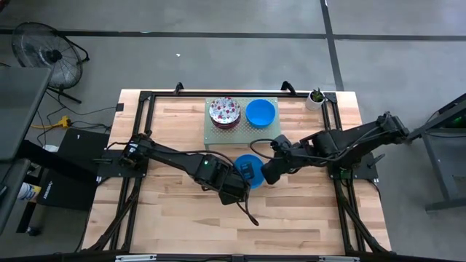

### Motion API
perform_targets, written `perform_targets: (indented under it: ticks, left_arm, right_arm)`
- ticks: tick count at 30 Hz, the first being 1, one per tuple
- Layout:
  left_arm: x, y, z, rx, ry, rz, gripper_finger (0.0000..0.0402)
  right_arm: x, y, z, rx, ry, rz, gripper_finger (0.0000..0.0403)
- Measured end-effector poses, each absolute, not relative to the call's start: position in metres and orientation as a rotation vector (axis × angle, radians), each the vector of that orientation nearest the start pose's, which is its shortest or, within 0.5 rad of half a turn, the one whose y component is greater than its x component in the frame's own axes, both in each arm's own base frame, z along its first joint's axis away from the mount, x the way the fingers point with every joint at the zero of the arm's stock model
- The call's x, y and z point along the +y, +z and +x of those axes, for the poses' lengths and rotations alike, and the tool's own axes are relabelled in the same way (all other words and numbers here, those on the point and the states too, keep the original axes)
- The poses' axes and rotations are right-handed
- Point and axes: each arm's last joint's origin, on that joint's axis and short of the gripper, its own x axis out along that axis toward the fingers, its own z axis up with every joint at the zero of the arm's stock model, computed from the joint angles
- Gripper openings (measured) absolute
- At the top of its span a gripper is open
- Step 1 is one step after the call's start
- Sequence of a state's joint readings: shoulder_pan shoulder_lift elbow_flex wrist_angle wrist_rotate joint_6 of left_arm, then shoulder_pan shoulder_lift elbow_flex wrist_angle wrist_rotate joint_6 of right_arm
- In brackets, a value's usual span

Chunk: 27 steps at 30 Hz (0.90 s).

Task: Pick & Place Mini bowls
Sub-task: Stack the light blue bowl on the stacked light blue bowl on the shelf

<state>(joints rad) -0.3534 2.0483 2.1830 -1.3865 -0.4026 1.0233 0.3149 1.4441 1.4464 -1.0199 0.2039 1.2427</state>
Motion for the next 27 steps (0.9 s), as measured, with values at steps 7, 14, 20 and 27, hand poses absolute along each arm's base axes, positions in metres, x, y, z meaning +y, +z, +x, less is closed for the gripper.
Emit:
perform_targets:
  ticks: [7,14,20,27]
  left_arm:
    - [-0.129,0.34,0.384,1.133,-0.577,1.351,0.0]
    - [-0.129,0.34,0.384,1.131,-0.579,1.356,0.0]
    - [-0.129,0.34,0.384,1.131,-0.579,1.356,0.0]
    - [-0.128,0.339,0.382,1.161,-0.584,1.362,0.0]
  right_arm:
    - [0.08,0.35,0.263,0.886,-0.49,0.885,0.0134]
    - [0.079,0.354,0.263,0.835,-0.493,0.877,0.0134]
    - [0.078,0.352,0.268,0.797,-0.516,0.86,0.0134]
    - [0.08,0.341,0.278,0.827,-0.527,0.82,0.0134]
